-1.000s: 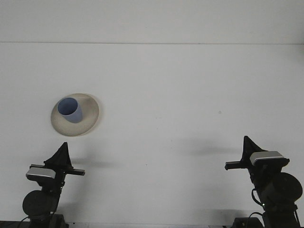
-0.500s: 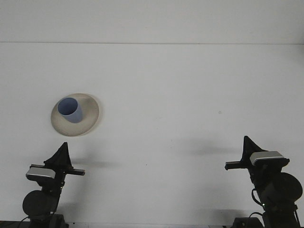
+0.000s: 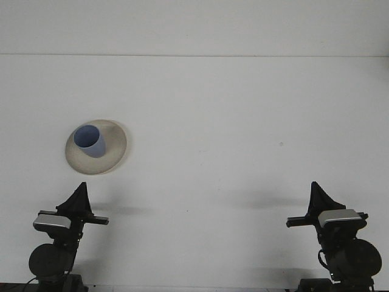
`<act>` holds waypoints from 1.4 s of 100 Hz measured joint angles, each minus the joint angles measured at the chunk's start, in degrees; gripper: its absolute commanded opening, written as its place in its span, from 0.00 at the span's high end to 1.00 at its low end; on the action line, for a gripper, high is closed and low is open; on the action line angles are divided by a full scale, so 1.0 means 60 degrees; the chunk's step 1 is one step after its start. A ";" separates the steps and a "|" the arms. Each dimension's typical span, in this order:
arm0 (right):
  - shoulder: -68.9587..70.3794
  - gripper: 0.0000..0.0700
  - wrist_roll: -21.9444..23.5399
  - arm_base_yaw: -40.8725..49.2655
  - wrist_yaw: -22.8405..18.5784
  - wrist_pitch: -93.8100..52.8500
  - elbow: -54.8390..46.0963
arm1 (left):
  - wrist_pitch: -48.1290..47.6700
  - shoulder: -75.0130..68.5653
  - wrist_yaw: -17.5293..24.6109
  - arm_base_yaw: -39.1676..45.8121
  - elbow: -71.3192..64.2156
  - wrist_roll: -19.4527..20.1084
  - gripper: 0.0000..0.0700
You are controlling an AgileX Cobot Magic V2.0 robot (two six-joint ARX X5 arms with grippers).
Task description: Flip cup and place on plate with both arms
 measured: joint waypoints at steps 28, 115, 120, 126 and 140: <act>-0.1818 1.00 -0.0007 -0.0171 0.0000 0.1282 -0.2073 | 0.0004 -0.0004 0.0000 0.0000 0.0000 -0.0004 0.98; -0.1789 1.00 -0.0018 -0.0317 0.0237 0.3887 -0.3836 | -0.0026 0.0000 0.0000 0.0000 0.0000 -0.0004 0.98; -0.1789 1.00 -0.0018 -0.0317 0.0233 0.3883 -0.3836 | -0.0026 0.0000 0.0000 0.0000 0.0000 -0.0004 0.98; -0.1789 1.00 -0.0018 -0.0317 0.0233 0.3883 -0.3836 | -0.0026 0.0000 0.0000 0.0000 0.0000 -0.0004 0.98; -0.1789 1.00 -0.0018 -0.0317 0.0237 0.3883 -0.3836 | -0.0026 0.0000 0.0000 0.0000 0.0000 -0.0004 0.98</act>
